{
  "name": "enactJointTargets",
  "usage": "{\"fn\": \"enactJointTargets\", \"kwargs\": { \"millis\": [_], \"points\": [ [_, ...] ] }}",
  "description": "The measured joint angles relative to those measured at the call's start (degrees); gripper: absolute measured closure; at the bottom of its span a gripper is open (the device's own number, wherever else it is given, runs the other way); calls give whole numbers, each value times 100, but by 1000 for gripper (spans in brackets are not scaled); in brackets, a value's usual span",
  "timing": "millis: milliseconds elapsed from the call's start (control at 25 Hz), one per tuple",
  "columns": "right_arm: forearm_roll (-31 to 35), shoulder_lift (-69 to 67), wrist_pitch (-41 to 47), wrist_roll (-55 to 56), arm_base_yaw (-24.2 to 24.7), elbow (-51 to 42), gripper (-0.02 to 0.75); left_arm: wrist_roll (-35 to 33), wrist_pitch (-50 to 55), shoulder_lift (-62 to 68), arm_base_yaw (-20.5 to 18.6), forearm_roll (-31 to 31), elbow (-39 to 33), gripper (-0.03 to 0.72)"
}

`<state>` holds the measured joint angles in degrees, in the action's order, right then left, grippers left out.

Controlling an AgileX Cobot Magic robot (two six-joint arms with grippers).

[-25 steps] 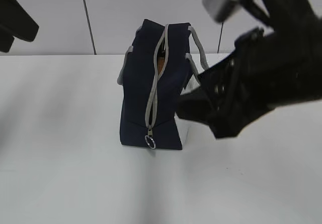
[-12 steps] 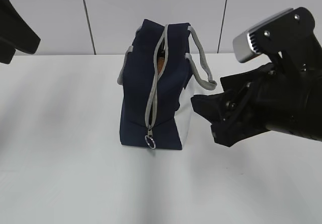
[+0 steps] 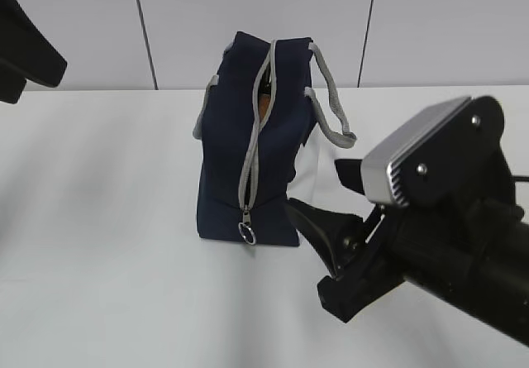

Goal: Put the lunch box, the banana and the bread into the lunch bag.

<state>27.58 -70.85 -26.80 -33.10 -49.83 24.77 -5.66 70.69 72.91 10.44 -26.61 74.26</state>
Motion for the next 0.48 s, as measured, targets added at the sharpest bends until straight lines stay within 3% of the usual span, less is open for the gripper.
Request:
{"fn": "enactJointTargets", "kwargs": {
  "millis": [160, 280, 480],
  "points": [
    [-305, -644, -700, 1042, 0, -313, 247, 0, -4, 0, 0, 0, 0, 286],
    [-933, -1189, -1075, 1786, 0, -316, 247, 0, -4, 0, 0, 0, 0, 293],
    [-1331, -1982, -1610, 2325, 20, -316, 247, 0, -4, 0, 0, 0, 0, 296]
  ]
}}
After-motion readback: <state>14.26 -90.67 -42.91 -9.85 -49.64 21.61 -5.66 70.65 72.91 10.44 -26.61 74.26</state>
